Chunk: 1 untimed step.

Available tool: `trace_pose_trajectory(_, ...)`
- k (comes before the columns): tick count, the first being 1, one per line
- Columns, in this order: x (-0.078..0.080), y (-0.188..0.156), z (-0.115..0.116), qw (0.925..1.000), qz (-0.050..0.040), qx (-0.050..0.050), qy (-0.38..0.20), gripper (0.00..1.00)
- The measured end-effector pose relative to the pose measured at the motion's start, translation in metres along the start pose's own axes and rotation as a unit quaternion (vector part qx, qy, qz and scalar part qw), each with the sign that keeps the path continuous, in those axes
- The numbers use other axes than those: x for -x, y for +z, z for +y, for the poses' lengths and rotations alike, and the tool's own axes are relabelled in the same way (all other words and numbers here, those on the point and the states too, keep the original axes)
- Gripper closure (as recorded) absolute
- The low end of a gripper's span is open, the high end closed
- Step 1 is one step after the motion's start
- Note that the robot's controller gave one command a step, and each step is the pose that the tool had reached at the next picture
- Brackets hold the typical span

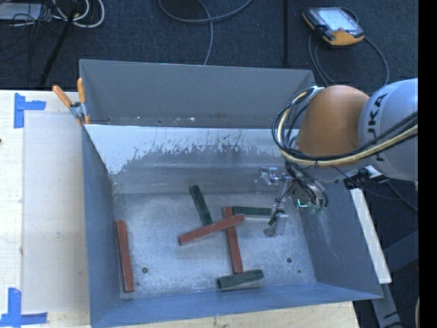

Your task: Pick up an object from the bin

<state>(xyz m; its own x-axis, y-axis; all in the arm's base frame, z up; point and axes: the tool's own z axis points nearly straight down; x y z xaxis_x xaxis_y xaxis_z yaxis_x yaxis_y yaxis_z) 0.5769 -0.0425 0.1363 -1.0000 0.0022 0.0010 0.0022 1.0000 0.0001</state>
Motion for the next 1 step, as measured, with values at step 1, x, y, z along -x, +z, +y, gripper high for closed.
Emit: trace_pose_trajectory(1, 0.0127, 0.0353, -0.0042, 0.9995, -0.0028, 0.000, 0.030, 0.00)
